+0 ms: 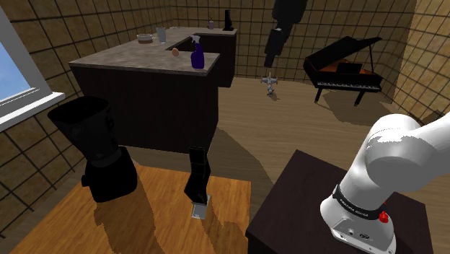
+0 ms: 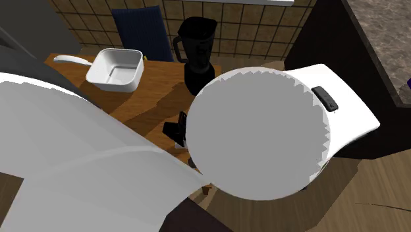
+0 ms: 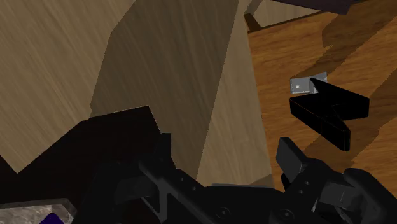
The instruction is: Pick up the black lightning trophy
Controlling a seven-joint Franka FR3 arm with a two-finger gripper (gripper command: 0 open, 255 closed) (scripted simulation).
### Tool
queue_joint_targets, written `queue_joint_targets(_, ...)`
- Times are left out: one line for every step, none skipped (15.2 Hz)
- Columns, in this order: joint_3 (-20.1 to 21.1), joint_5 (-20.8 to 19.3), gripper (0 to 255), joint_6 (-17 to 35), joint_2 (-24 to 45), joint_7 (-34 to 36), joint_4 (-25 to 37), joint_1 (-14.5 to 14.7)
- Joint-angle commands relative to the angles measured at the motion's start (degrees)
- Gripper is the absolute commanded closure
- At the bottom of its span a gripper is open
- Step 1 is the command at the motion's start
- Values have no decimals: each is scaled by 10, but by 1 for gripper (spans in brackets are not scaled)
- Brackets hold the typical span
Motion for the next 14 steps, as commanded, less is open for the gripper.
queue_joint_targets(0, 0, 0, 0, 0, 0, 0, 0)
queue_joint_targets(11, 7, 0, 7, -4, 25, -15, -2)
queue_joint_targets(22, 14, 0, 14, -6, 49, -30, -4)
queue_joint_targets(34, 21, 0, 21, -8, 74, -43, -5)
queue_joint_targets(46, 29, 0, 29, -9, 99, -56, -7)
queue_joint_targets(58, 37, 0, 37, -9, 124, -67, -8)
queue_joint_targets(70, 45, 0, 45, -7, 148, -78, -9)
queue_joint_targets(83, 54, 0, 53, -5, 173, -88, -10)
queue_joint_targets(95, 63, 0, 62, -2, 198, -97, -11)
queue_joint_targets(108, 71, 0, 71, 3, 223, -106, -12)
queue_joint_targets(121, 80, 0, 80, 9, 248, -113, -13)
queue_joint_targets(134, 89, 0, 90, 15, 274, -119, -14)
queue_joint_targets(148, 97, 0, 101, 23, 299, -124, -15)
queue_joint_targets(162, 106, 0, 111, 33, 324, -129, -17)
